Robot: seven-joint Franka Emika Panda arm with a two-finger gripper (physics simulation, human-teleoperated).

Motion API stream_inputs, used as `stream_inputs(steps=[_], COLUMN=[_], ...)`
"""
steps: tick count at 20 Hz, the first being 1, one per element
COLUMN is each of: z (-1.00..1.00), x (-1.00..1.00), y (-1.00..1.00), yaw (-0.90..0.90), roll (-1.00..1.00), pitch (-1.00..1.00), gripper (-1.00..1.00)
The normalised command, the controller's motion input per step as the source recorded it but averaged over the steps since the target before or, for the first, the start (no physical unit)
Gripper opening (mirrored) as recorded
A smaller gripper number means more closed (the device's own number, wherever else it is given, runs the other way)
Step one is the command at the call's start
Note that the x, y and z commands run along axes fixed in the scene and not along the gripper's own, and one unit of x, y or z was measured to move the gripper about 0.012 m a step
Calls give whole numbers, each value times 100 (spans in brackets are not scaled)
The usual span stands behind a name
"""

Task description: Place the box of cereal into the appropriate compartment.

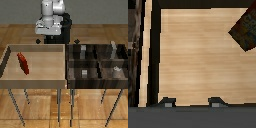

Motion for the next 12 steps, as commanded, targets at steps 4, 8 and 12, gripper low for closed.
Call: stream_inputs(steps=[4, 8, 12], z=[0, 0, 0], x=[0, 0, 0], y=[0, -25, -100], yaw=[0, 0, 0], roll=[0, 0, 0], pitch=[0, 0, 0], gripper=[100, 100, 100])
